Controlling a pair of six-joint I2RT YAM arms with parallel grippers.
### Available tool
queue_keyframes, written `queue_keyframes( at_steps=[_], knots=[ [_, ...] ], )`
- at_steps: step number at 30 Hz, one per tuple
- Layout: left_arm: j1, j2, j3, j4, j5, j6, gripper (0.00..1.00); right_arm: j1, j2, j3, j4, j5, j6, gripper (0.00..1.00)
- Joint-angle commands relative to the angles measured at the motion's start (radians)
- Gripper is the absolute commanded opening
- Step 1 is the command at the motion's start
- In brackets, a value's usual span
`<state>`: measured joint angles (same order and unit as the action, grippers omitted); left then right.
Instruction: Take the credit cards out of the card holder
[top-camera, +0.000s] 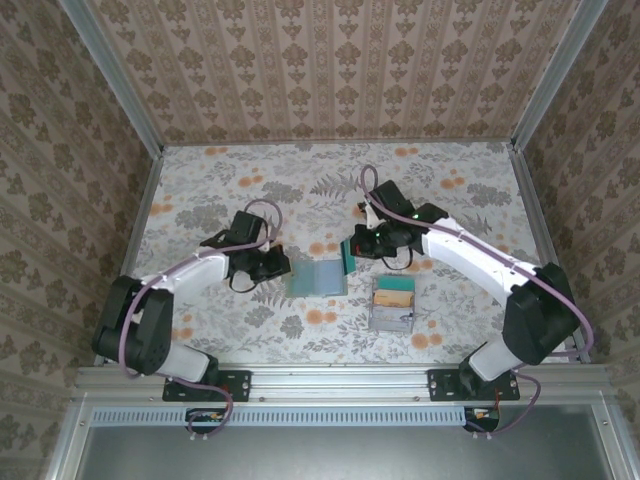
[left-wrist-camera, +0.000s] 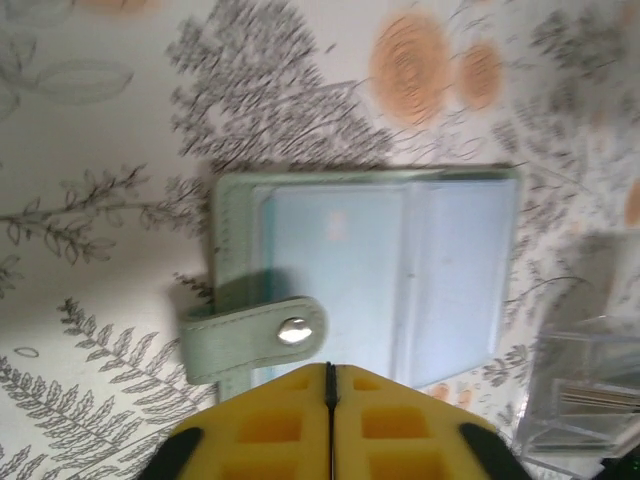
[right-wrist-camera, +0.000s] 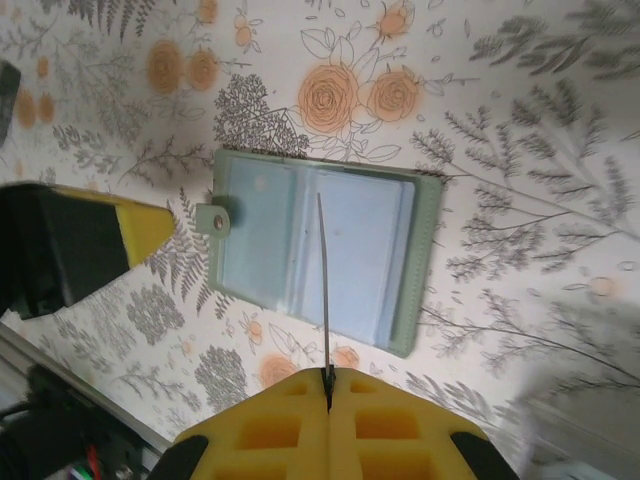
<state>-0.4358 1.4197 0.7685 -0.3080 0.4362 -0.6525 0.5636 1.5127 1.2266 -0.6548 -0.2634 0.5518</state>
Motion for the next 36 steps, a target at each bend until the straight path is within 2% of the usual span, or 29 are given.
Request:
queue_keyframes(
  at_steps=[1,3,6,8,12,21,28,36],
  knots=[
    [0.011,-0.078,0.031,-0.015,-0.008,0.02,0.3,0.008,-0.047,0.073,-0.24,0.082,-0.222,0.0],
    [0.012,-0.115,0.026,-0.009,-0.013,0.021,0.52,0.02,-0.067,0.099,-0.3,0.111,-0.338,0.0],
    [0.014,-0.17,0.017,-0.002,-0.025,0.024,0.75,0.051,-0.109,0.097,-0.359,0.162,-0.551,0.0],
    [0.014,-0.202,0.008,0.003,-0.036,0.028,0.85,0.071,-0.131,0.078,-0.385,0.199,-0.684,0.0],
    [0.018,-0.252,-0.015,0.001,-0.062,0.03,0.94,0.101,-0.166,0.046,-0.431,0.279,-0.896,0.0],
    [0.022,-0.307,-0.066,-0.005,-0.083,0.016,0.95,0.126,-0.1,-0.01,-0.421,0.409,-1.103,0.0],
    [0.022,-0.336,-0.09,-0.018,-0.101,0.004,0.95,0.137,-0.086,-0.048,-0.39,0.358,-1.147,0.0],
    [0.025,-0.355,-0.104,-0.026,-0.106,0.001,0.95,0.143,-0.088,-0.132,-0.336,0.383,-1.168,0.0]
  ],
)
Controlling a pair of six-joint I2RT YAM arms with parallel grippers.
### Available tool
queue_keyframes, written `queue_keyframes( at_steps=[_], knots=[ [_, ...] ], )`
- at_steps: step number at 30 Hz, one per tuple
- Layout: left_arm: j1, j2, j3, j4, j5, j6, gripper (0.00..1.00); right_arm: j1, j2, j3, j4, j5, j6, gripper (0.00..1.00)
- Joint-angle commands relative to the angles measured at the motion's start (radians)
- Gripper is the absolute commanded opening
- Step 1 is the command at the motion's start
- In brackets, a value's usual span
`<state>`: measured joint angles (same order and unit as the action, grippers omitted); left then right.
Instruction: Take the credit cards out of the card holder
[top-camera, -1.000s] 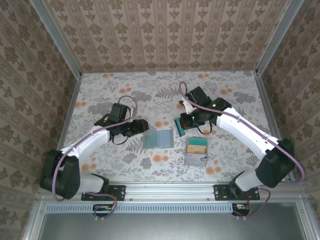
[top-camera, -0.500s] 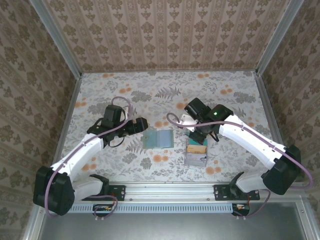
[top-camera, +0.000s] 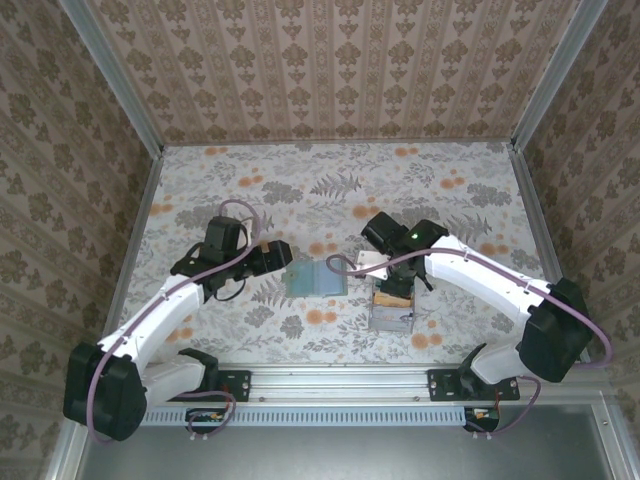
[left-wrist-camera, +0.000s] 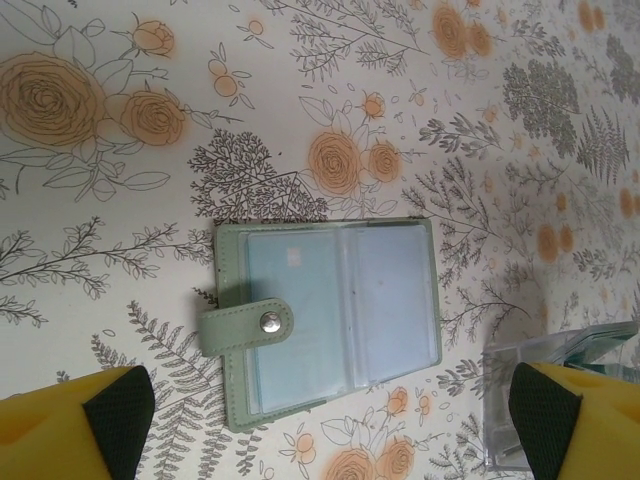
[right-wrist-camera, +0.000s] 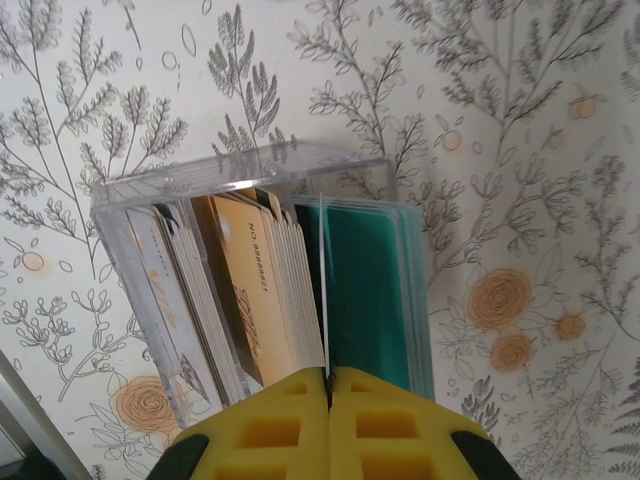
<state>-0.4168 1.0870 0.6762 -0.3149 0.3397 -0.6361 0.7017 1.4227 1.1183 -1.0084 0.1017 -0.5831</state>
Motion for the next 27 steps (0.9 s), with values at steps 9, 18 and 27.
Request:
queue_keyframes(
  at_steps=[9,18,27],
  knots=[
    [0.009,-0.042,-0.019,-0.035,-0.005,-0.01,0.96,0.004,-0.011,-0.038,0.101,0.12,0.01,0.37],
    [0.014,-0.043,-0.018,-0.042,0.016,0.006,0.97,0.002,-0.094,0.039,0.195,0.135,0.263,0.44],
    [0.019,-0.039,-0.014,-0.055,0.049,0.024,0.97,0.001,-0.149,-0.017,0.215,0.166,0.368,0.44]
  ],
)
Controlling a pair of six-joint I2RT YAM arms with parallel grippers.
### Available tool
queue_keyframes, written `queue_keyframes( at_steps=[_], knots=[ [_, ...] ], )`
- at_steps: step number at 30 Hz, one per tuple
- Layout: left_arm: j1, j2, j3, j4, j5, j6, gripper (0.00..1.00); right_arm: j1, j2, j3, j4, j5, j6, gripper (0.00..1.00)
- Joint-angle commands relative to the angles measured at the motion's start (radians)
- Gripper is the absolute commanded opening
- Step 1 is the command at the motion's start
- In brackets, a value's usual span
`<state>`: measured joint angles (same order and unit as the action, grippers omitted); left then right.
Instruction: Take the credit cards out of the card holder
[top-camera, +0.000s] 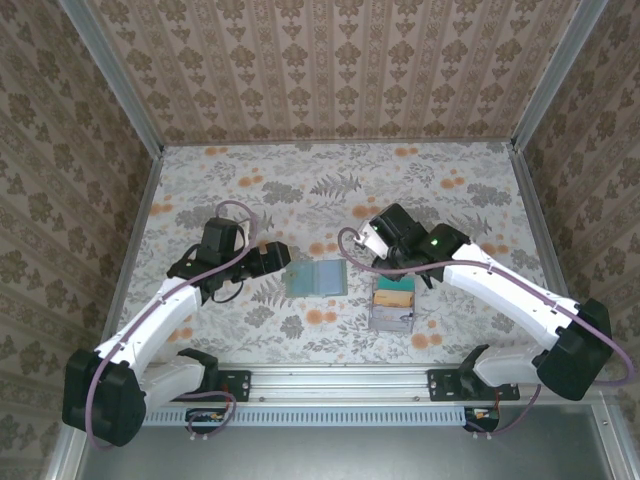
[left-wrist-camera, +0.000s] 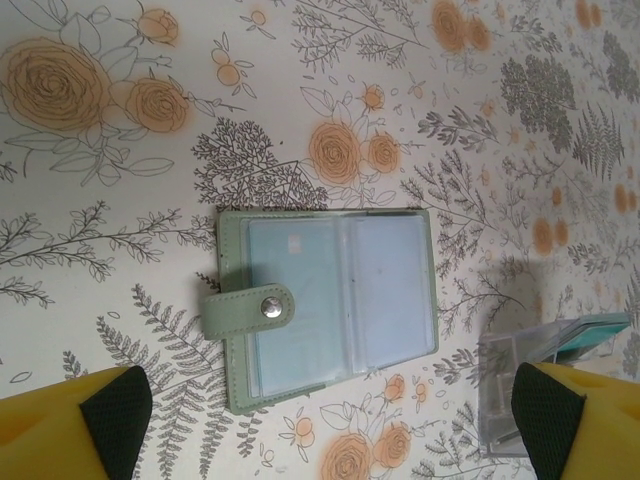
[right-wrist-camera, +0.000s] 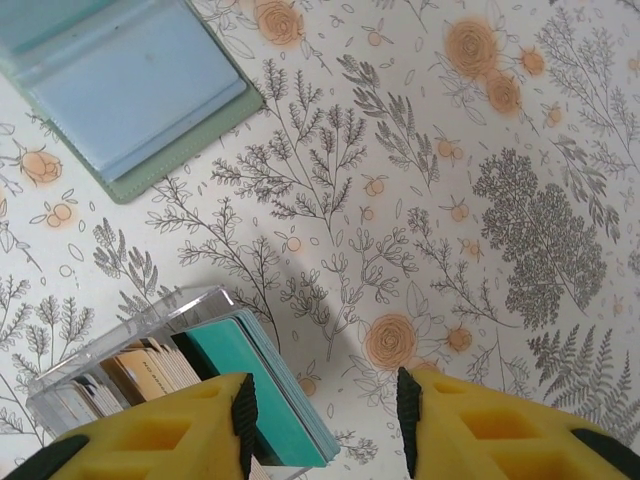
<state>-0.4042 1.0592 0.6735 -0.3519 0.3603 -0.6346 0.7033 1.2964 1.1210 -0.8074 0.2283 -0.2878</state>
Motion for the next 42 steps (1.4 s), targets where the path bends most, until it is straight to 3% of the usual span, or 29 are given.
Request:
queue_keyframes(
  at_steps=[1,3,6,7,10,15,18,20,24,29,34,42],
  knots=[
    [0.005,-0.011,-0.009,-0.02,0.029,0.024,0.97,-0.001,-0.03,-0.024,0.028,0.051,0.094,0.43],
    [0.006,-0.013,-0.01,-0.02,0.03,0.025,0.97,-0.012,-0.06,-0.045,0.092,0.09,0.186,0.32],
    [0.005,-0.011,-0.006,-0.022,0.035,0.025,0.97,-0.026,-0.086,-0.048,0.145,0.159,0.313,0.24],
    [0.005,-0.01,-0.008,-0.022,0.038,0.024,0.97,-0.032,-0.085,-0.036,0.144,0.176,0.349,0.24],
    [0.006,-0.002,-0.008,-0.022,0.053,0.026,0.97,-0.043,-0.065,0.018,0.094,0.244,0.514,0.4],
    [0.003,0.023,-0.006,-0.019,0.081,0.021,0.96,-0.069,-0.058,0.028,0.126,0.084,0.653,0.48],
    [0.0,0.045,-0.005,-0.008,0.092,0.007,0.93,-0.074,-0.062,-0.003,0.194,-0.002,0.734,0.46],
    [-0.002,0.065,-0.003,-0.003,0.092,-0.004,0.91,-0.074,-0.054,-0.016,0.227,-0.051,0.791,0.39],
    [-0.016,0.116,0.011,0.008,0.066,-0.026,0.84,-0.072,-0.005,-0.028,0.262,-0.126,0.873,0.16],
    [-0.045,0.182,0.027,0.016,0.009,-0.068,0.72,-0.057,0.087,-0.032,0.313,-0.223,0.926,0.0],
    [-0.123,0.242,0.043,0.016,-0.059,-0.105,0.62,-0.011,0.238,-0.004,0.329,-0.282,0.956,0.0],
    [-0.149,0.3,0.032,0.068,-0.088,-0.16,0.51,0.042,0.413,0.049,0.329,-0.355,1.018,0.0]
  ],
)
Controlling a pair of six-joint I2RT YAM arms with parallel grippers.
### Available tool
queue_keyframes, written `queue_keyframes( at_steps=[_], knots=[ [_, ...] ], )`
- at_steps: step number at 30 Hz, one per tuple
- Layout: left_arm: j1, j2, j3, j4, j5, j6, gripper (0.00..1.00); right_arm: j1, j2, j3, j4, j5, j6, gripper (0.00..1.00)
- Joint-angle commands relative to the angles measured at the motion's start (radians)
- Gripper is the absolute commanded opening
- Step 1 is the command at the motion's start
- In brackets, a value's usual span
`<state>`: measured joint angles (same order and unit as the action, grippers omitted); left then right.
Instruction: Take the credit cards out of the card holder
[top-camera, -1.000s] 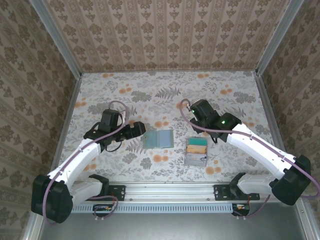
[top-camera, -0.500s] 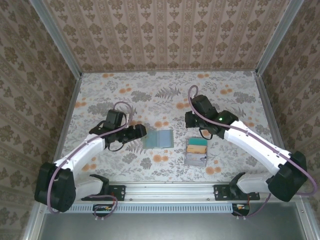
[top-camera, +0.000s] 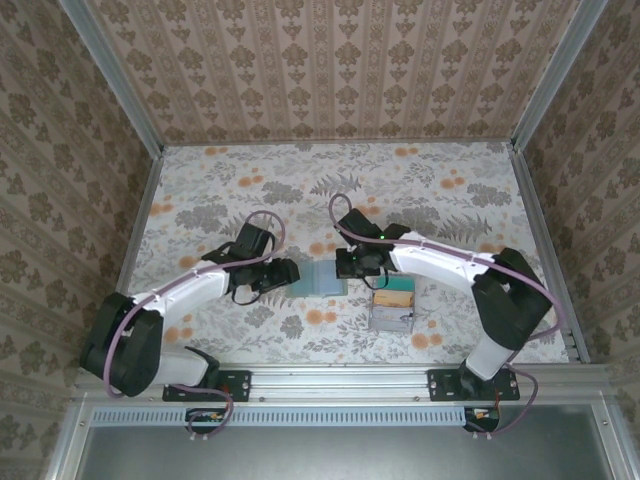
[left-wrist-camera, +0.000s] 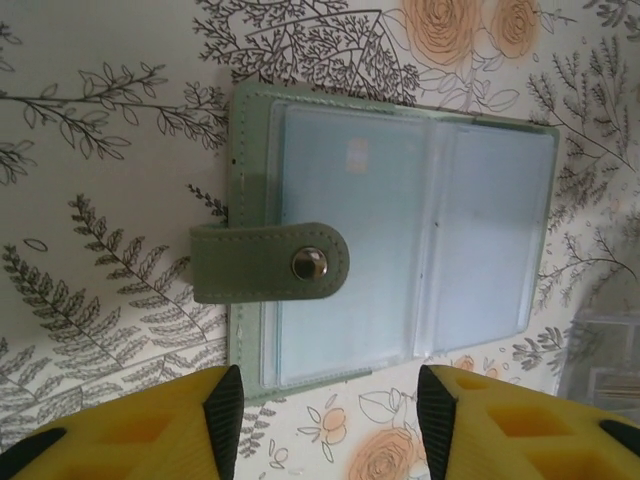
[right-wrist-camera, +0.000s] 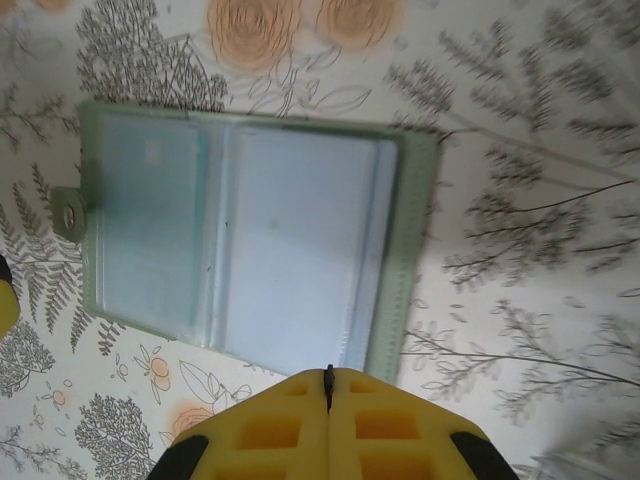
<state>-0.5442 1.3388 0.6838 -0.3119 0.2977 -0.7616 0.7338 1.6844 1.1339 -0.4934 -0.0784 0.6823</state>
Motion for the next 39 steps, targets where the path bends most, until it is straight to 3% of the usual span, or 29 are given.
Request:
queue_keyframes(
  at_steps=[1,20,39],
  knots=[
    [-0.014,0.031,0.026,0.035,-0.023,-0.034,0.5,0.016,0.041,0.037,0.03,-0.06,0.056,0.0],
    [-0.048,0.171,0.077,0.054,-0.01,0.008,0.48,0.016,0.248,0.116,-0.038,-0.001,0.1,0.0],
    [-0.095,0.221,0.084,0.111,0.031,-0.004,0.52,0.016,0.272,0.1,-0.023,-0.051,0.111,0.0]
  ],
)
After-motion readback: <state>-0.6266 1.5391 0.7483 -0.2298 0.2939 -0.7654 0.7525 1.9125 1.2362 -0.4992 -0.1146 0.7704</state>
